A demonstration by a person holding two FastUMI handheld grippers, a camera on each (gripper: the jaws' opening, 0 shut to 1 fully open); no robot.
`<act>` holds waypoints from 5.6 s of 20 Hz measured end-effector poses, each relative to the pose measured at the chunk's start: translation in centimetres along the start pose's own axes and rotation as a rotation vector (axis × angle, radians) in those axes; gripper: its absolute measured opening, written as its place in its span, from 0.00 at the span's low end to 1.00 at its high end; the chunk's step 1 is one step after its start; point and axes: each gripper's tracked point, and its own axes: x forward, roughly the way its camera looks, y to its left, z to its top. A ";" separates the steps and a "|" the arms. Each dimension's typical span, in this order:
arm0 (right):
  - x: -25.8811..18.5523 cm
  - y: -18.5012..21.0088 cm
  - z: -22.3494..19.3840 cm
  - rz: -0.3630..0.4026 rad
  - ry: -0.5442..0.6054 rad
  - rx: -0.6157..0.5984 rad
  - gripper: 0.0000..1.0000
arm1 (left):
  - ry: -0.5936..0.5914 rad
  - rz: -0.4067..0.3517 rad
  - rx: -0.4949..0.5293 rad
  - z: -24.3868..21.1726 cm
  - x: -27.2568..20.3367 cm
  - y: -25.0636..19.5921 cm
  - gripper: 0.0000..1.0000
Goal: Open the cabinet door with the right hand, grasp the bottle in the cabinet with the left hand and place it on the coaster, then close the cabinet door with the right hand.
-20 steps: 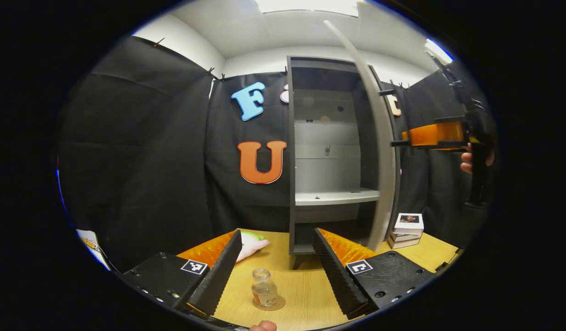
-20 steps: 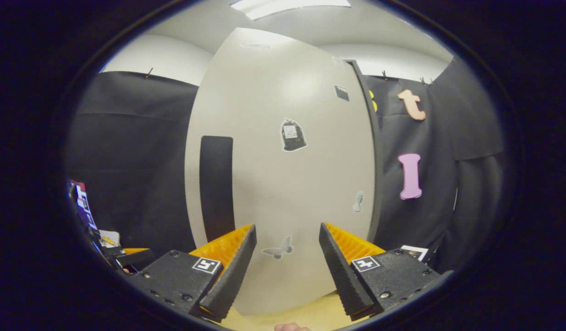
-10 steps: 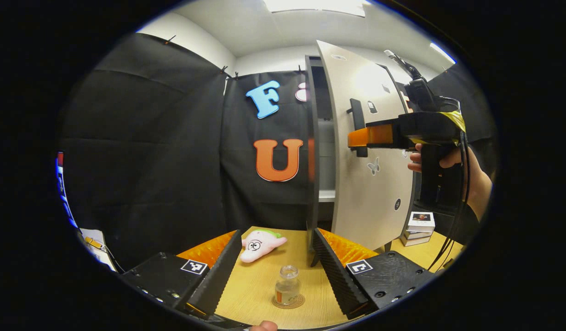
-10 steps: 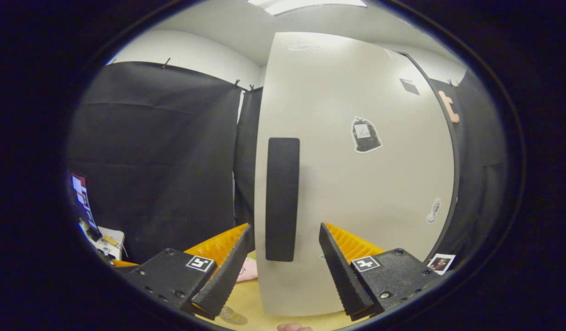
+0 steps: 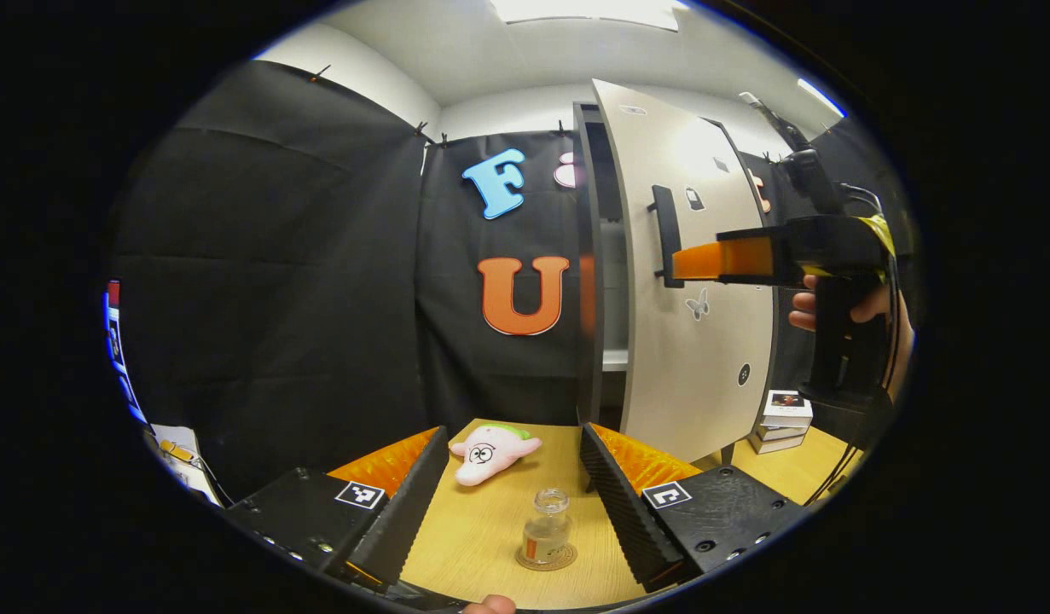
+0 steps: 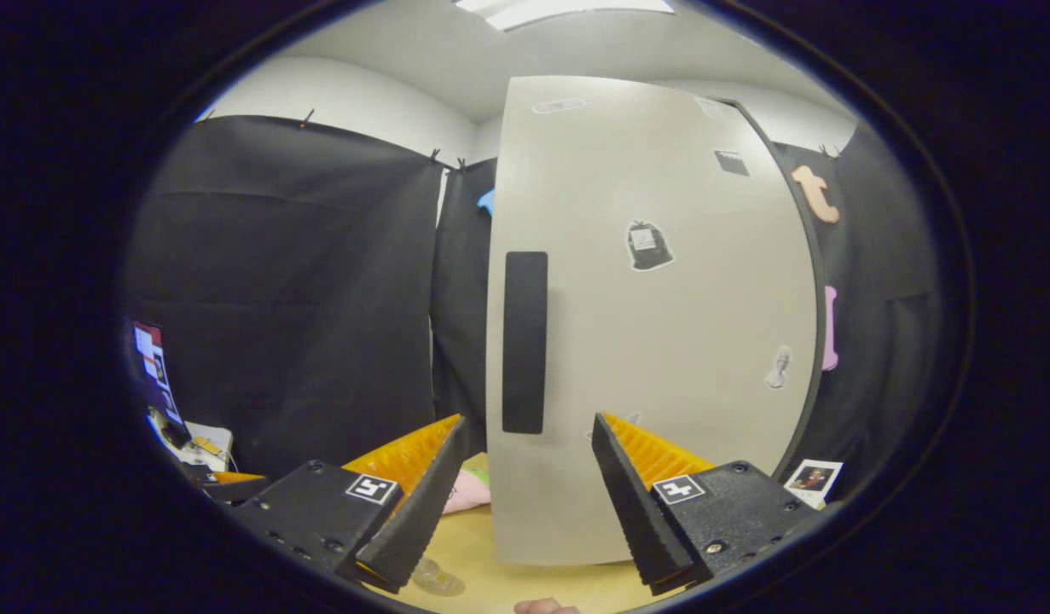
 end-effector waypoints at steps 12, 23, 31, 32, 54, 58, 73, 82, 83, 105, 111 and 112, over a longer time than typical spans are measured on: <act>-17.0 -14.6 -3.1 -0.334 -0.036 0.076 0.94 | -0.078 -0.149 0.009 2.9 0.1 -9.8 0.94; -26.2 -20.5 -6.6 -0.496 0.015 0.122 0.91 | -0.076 -0.170 0.010 2.4 -0.9 -14.6 0.94; -25.2 -19.5 -5.7 -0.450 -0.014 0.098 0.91 | -0.079 -0.159 0.005 2.6 -0.9 -15.0 0.94; -25.1 -19.3 -5.6 -0.448 -0.015 0.096 0.91 | -0.080 -0.160 0.006 2.7 -1.0 -15.0 0.94; -24.6 -17.0 -6.0 -0.406 0.019 0.108 0.91 | -0.087 -0.153 0.011 2.6 -1.5 -14.1 0.94; -24.4 -17.4 -5.9 -0.414 0.017 0.107 0.91 | -0.089 -0.157 0.011 2.8 -1.1 -14.4 0.94; -21.9 -18.0 -5.7 -0.406 0.018 0.110 0.91 | -0.082 -0.167 0.010 2.6 -1.6 -14.6 0.94; -21.6 -17.8 -6.0 -0.404 0.023 0.110 0.91 | -0.081 -0.170 0.007 2.7 -1.6 -14.3 0.94; -21.6 -17.8 -6.1 -0.406 0.022 0.109 0.91 | -0.081 -0.171 0.008 2.7 -1.6 -14.3 0.94; -22.1 -17.0 -5.5 -0.382 -0.007 0.094 0.91 | -0.087 -0.191 -0.017 3.0 -2.7 -15.1 0.94; -22.1 -17.2 -5.7 -0.385 -0.005 0.100 0.91 | -0.089 -0.195 -0.011 2.9 -2.7 -15.2 0.94; -22.1 -17.3 -5.8 -0.385 -0.001 0.100 0.91 | -0.088 -0.196 -0.009 2.9 -2.8 -15.3 0.94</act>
